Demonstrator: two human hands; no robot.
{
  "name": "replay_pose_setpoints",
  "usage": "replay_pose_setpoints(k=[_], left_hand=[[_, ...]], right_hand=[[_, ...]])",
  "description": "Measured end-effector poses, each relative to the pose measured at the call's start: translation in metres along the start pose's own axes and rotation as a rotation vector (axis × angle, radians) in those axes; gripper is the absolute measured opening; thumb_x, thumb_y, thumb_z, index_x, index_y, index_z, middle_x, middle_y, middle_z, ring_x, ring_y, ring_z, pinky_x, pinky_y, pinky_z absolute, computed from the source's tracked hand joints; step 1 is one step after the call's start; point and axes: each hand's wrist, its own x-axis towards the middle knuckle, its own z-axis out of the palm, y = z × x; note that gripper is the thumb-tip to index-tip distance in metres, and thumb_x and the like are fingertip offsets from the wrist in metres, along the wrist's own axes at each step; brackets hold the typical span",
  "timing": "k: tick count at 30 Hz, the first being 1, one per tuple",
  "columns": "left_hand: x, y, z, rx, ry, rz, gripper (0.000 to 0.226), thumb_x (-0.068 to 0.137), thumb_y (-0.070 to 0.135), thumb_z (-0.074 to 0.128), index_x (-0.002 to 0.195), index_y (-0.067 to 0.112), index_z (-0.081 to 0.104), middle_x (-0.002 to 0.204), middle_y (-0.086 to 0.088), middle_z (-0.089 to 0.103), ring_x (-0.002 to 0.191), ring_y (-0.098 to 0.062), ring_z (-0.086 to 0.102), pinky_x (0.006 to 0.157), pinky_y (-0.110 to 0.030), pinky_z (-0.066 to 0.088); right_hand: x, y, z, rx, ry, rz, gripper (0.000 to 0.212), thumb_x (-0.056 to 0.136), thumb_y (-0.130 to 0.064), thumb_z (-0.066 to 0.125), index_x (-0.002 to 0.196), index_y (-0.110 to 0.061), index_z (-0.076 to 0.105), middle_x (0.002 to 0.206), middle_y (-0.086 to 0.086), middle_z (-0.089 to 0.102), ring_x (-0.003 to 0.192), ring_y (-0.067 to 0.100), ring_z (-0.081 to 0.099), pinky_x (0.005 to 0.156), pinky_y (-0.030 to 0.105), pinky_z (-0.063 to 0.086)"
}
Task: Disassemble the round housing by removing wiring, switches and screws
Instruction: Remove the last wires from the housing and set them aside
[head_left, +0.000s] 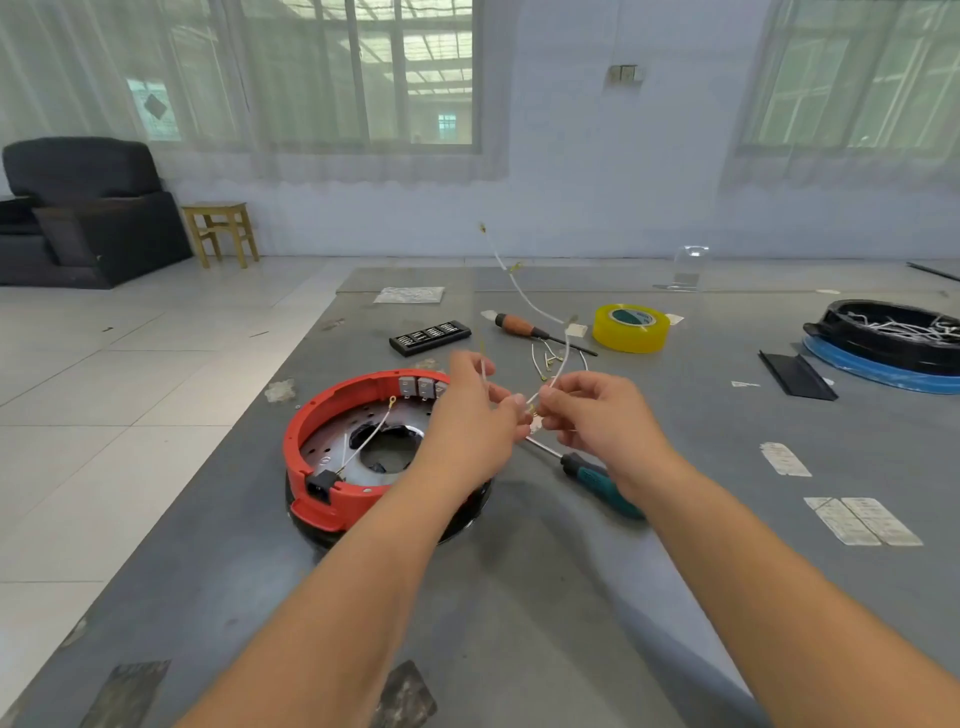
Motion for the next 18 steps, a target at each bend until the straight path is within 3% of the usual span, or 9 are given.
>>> replay_pose_setpoints(k=[3, 5, 7, 9, 11, 13, 16, 18], left_hand=[[-0.002, -0.008, 0.025, -0.006, 0.007, -0.019, 0.056, 0.099, 0.012, 0.068, 0.146, 0.017, 0.039, 0.107, -0.003, 0.062, 0.096, -0.031, 0.075, 0.092, -0.05, 0.061], [-0.009, -0.019, 0.041, 0.083, 0.004, 0.04, 0.052, 0.099, 0.019, 0.067, 0.147, 0.02, 0.047, 0.117, 0.001, 0.064, 0.1, -0.023, 0.072, 0.097, -0.048, 0.057], [-0.02, -0.037, 0.054, 0.237, -0.048, 0.173, 0.042, 0.101, 0.022, 0.063, 0.142, 0.021, 0.054, 0.131, 0.003, 0.061, 0.116, -0.013, 0.063, 0.108, -0.035, 0.05], [-0.026, -0.053, 0.06, 0.434, -0.149, 0.323, 0.043, 0.105, 0.027, 0.059, 0.147, 0.022, 0.053, 0.147, 0.005, 0.053, 0.143, -0.012, 0.042, 0.122, -0.021, 0.028], [-0.023, -0.065, 0.061, 0.566, -0.245, 0.348, 0.049, 0.108, 0.036, 0.053, 0.155, 0.027, 0.045, 0.16, 0.01, 0.04, 0.159, -0.011, 0.012, 0.124, -0.021, 0.01], [-0.018, -0.075, 0.06, 0.609, -0.287, 0.301, 0.051, 0.108, 0.043, 0.049, 0.158, 0.031, 0.041, 0.167, 0.013, 0.032, 0.161, -0.008, -0.001, 0.127, -0.027, 0.011], [-0.014, -0.081, 0.064, 0.656, -0.294, 0.263, 0.052, 0.108, 0.049, 0.044, 0.157, 0.034, 0.04, 0.169, 0.013, 0.028, 0.161, -0.008, -0.005, 0.128, -0.032, 0.012], [-0.012, -0.084, 0.065, 0.677, -0.281, 0.265, 0.051, 0.108, 0.051, 0.043, 0.156, 0.036, 0.04, 0.167, 0.014, 0.029, 0.16, -0.008, -0.005, 0.128, -0.03, 0.01]], right_hand=[[0.024, 0.0, -0.031, 0.073, 0.08, 0.077, 0.012, 0.093, -0.006, 0.069, 0.081, -0.008, 0.071, 0.072, 0.007, 0.069, 0.057, 0.011, 0.058, 0.052, 0.02, 0.05], [0.045, 0.002, -0.051, 0.05, 0.144, 0.143, 0.011, 0.094, -0.006, 0.067, 0.083, -0.007, 0.07, 0.072, 0.008, 0.067, 0.054, 0.011, 0.056, 0.051, 0.02, 0.05], [0.068, 0.007, -0.067, -0.008, 0.179, 0.215, 0.01, 0.095, -0.008, 0.065, 0.087, -0.007, 0.069, 0.072, 0.007, 0.067, 0.054, 0.011, 0.054, 0.051, 0.02, 0.05], [0.092, 0.012, -0.075, -0.079, 0.195, 0.275, 0.01, 0.096, -0.01, 0.064, 0.087, -0.007, 0.068, 0.071, 0.005, 0.066, 0.054, 0.011, 0.053, 0.049, 0.019, 0.047], [0.117, 0.018, -0.078, -0.165, 0.214, 0.328, 0.014, 0.097, -0.012, 0.062, 0.085, -0.009, 0.068, 0.072, 0.003, 0.067, 0.055, 0.009, 0.053, 0.048, 0.019, 0.044], [0.141, 0.024, -0.077, -0.266, 0.219, 0.374, 0.014, 0.097, -0.013, 0.06, 0.086, -0.012, 0.068, 0.078, 0.002, 0.069, 0.056, 0.01, 0.053, 0.05, 0.02, 0.039], [0.177, 0.038, -0.073, -0.378, 0.217, 0.399, 0.017, 0.095, -0.01, 0.059, 0.079, -0.013, 0.062, 0.084, 0.006, 0.066, 0.057, 0.013, 0.048, 0.052, 0.021, 0.03], [0.197, 0.047, -0.068, -0.416, 0.194, 0.403, 0.011, 0.092, -0.007, 0.061, 0.082, -0.013, 0.062, 0.085, 0.008, 0.062, 0.06, 0.017, 0.049, 0.052, 0.023, 0.034]])
